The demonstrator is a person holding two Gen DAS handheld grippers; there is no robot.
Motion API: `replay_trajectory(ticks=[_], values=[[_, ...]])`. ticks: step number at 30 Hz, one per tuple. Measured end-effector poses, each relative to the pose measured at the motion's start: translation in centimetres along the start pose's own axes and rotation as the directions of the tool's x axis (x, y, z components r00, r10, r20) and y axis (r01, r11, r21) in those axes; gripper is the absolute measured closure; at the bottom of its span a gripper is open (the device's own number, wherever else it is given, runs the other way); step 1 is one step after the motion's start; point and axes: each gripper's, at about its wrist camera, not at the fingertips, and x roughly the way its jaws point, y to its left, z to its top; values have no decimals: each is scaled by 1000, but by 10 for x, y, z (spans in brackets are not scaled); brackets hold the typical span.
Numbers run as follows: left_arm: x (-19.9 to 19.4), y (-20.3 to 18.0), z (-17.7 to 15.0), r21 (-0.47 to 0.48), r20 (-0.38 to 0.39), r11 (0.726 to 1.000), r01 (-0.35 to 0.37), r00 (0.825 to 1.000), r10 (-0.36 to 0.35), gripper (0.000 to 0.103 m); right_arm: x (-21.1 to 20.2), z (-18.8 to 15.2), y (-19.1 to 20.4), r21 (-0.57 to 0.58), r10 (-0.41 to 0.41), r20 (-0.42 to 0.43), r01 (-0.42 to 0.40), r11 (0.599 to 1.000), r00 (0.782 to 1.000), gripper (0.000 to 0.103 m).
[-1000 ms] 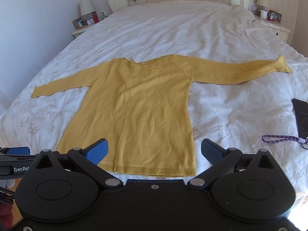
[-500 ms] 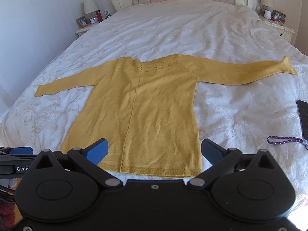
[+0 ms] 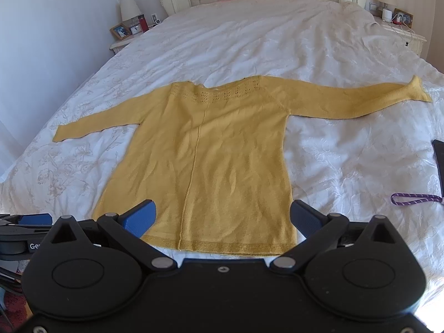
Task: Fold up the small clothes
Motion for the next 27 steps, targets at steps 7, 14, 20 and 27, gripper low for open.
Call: replay_trajectory(ticks=[7,14,20,27], values=[[5,1,4,1,-14,1000,-2,1000,2,18,4,1,0,18,4,-11,-4,1000,1000,1],[12,6,9,-3,-22,1000,-4,1000,4,18,12,4,2,23,13,-24,-12,1000,1000,1],[17,11,17,-12,-14,1000,2,1000,-2,18,21,8,6,30,22,-41,-21,999,999,1],[17,17,39,-24,87,1000,-2,996,4,18,39,24,5,77,53,-38,-50,996,998,1]])
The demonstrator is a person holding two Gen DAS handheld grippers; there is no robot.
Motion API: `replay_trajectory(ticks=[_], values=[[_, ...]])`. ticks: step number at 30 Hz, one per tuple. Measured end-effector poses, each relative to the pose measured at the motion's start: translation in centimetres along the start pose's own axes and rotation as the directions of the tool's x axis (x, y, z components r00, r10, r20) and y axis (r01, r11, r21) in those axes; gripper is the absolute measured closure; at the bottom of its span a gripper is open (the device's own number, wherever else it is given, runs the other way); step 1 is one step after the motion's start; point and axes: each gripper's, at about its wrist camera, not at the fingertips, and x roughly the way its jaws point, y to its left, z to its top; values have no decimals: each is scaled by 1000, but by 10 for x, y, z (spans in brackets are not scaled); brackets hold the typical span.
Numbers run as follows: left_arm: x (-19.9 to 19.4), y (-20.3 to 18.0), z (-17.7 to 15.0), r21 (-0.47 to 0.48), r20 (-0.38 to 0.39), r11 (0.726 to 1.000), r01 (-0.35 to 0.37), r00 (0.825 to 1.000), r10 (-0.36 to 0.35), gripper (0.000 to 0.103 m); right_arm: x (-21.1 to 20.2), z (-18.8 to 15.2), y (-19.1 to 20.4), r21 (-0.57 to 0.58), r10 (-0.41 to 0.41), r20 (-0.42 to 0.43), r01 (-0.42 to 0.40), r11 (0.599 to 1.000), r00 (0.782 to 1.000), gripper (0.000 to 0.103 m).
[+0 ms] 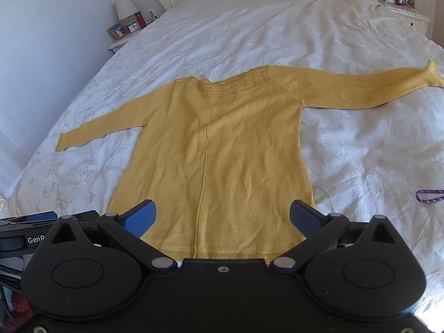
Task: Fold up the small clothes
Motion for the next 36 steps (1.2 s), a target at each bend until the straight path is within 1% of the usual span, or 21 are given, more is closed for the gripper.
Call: replay_trajectory(ticks=[3,6,10,13,14,15,17,18,20,22,24,27,30,33,36], values=[[6,0,15,15,34,1000,-11,999,11,18,12,14,0,13,-2,20,2,1000,1000,1],[19,1,31,24,47,1000,-8,999,7,18,26,32,4,-3,-21,52,21,1000,998,1],[41,5,52,15,42,1000,8,999,-9,18,47,59,10,-62,-45,97,51,997,994,1],[60,11,66,-2,49,999,47,998,-47,18,66,79,19,-119,-81,126,96,988,989,2],[65,14,70,-9,57,998,65,996,-64,18,73,87,21,-132,-89,126,106,986,988,8],[71,16,74,-16,64,996,82,995,-81,18,80,93,24,-141,-90,120,106,984,989,12],[82,20,83,-26,63,993,112,992,-111,18,99,108,27,-153,-80,83,92,984,993,26],[88,21,87,-25,51,992,122,991,-120,18,108,114,27,-150,-77,67,87,985,995,28],[100,23,95,-9,22,992,127,992,-127,19,120,123,27,-135,-84,52,90,987,995,37],[111,24,102,22,-2,991,130,992,-130,19,127,129,25,-106,-105,46,109,988,993,37],[119,24,107,47,-17,989,138,990,-137,19,130,133,18,-75,-123,38,125,989,992,37],[132,25,115,57,-32,986,157,987,-156,20,134,135,5,-48,-157,24,158,986,987,38],[141,20,121,59,-51,986,156,987,-153,27,133,134,-14,-10,-191,7,191,981,982,39],[143,12,124,59,-53,986,157,987,-154,28,124,136,-43,47,-224,4,223,974,975,39],[143,-2,124,56,-59,988,145,988,-142,29,111,142,-82,91,-272,13,270,959,962,39]])
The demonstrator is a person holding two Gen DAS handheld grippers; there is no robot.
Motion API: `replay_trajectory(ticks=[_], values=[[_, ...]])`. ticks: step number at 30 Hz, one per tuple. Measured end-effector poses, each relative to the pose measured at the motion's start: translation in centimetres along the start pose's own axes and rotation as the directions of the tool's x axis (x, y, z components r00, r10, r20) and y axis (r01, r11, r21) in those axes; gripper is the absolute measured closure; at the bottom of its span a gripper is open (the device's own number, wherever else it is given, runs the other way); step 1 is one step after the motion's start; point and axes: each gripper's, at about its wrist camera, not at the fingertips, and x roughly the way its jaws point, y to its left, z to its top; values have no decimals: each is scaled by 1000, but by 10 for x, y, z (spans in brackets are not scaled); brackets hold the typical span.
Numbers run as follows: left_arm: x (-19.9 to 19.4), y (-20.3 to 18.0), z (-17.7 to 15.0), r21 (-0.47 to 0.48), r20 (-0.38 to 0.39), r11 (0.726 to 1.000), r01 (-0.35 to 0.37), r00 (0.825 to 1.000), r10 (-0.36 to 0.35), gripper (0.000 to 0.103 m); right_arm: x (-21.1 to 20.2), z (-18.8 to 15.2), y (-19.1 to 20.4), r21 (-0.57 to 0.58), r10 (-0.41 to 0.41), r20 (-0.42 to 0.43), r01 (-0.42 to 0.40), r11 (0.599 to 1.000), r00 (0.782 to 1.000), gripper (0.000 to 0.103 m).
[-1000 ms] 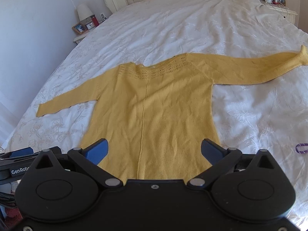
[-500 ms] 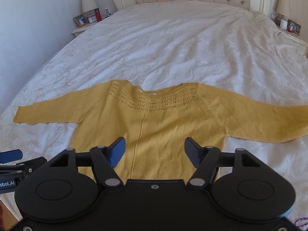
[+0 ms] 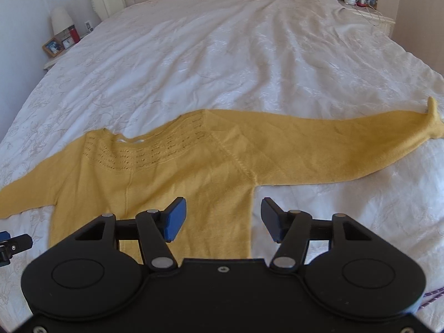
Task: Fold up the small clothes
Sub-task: 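Move the right tool to the sweater's sleeve cuff and grasp it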
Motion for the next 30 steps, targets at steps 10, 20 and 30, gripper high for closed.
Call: replay_trajectory(ticks=[10,20,30], values=[[-13,-56,-17,-128,-49,990,-64,997,58,29,-15,61,-164,-5,-127,56,127,992,990,39],[-22,-121,-28,-155,-61,985,-71,996,62,29,0,101,-299,-19,-240,-3,240,970,971,43],[-30,-134,-30,-154,-75,978,-138,989,128,29,53,98,-357,200,-71,-91,88,976,993,41]])
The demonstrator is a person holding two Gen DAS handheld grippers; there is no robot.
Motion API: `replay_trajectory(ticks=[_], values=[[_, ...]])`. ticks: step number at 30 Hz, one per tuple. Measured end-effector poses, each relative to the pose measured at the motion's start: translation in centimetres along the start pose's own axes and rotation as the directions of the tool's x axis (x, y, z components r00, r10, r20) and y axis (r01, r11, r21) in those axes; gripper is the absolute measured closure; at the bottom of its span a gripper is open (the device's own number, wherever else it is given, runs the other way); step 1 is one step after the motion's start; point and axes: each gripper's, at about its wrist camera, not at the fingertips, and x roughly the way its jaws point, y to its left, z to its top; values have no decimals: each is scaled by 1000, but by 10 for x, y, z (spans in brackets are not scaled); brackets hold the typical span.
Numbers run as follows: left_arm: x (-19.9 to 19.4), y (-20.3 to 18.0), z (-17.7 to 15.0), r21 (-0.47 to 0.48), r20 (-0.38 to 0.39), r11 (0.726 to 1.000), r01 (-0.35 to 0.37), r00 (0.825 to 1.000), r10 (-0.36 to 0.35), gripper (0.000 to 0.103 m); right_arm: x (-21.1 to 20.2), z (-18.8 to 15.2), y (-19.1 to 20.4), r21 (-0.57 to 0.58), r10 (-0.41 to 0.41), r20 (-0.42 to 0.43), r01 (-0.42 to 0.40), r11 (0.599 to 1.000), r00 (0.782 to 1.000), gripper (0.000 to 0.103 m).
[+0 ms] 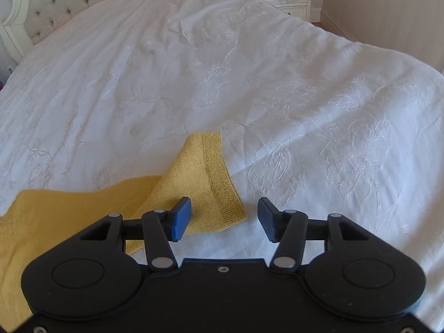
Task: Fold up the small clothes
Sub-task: 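Move the right tool to the sweater's sleeve cuff and grasp it, then lift the cuff with the right tool and fold the sleeve across the body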
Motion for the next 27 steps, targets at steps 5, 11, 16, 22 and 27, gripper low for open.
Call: replay_trajectory(ticks=[5,11,16,22,27], values=[[-2,6,-2,-12,-4,1000,-25,1000,25,29,12,-4,-7,55,38,4,-38,998,999,37],[4,9,-3,-4,-17,1000,-11,1000,11,29,-7,-7,-7,121,104,17,-105,987,994,86],[11,17,0,25,-13,999,31,999,-30,29,-60,-3,22,64,140,98,-147,987,985,86],[25,44,7,52,-33,994,97,995,-96,29,-117,2,100,-34,222,177,-219,975,959,86],[34,86,16,87,-42,990,109,994,-106,29,-132,-4,194,-115,305,177,-288,951,936,86]])
